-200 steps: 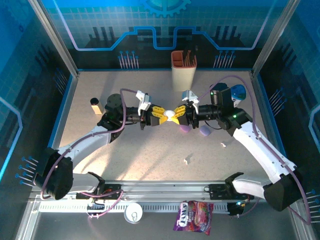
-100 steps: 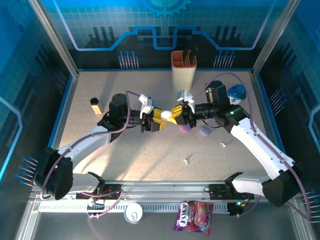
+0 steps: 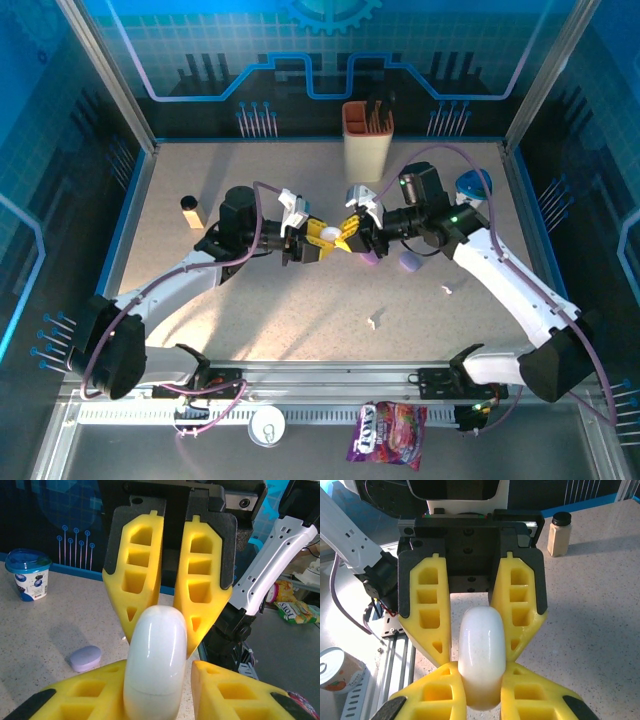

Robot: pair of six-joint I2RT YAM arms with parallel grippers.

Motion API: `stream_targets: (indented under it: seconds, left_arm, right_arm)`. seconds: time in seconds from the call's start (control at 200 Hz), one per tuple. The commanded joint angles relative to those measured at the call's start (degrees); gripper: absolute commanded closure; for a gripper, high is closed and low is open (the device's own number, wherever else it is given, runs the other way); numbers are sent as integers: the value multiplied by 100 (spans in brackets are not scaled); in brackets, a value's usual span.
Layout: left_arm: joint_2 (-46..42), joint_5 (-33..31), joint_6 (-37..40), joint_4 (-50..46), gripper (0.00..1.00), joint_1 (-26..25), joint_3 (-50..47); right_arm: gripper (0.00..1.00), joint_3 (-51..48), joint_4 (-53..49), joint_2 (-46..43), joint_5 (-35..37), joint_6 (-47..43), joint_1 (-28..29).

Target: Insert wireless bluetooth earbuds into charging case

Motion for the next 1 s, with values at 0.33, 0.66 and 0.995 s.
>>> stream_targets:
  seconds: [0.33,0.66,0.995]
  left_arm:
    - [-132,12,300,-242,62,-39,145]
    - [-150,0,307,-286,66,-39,145]
    - [-112,68,259,-213,92,-39,139]
  right_arm:
    - [98,175,-120,-84,110,-136,56]
    - [98,155,-309,-150,210,-227,47]
    - [73,50,125,-193,344,154,54]
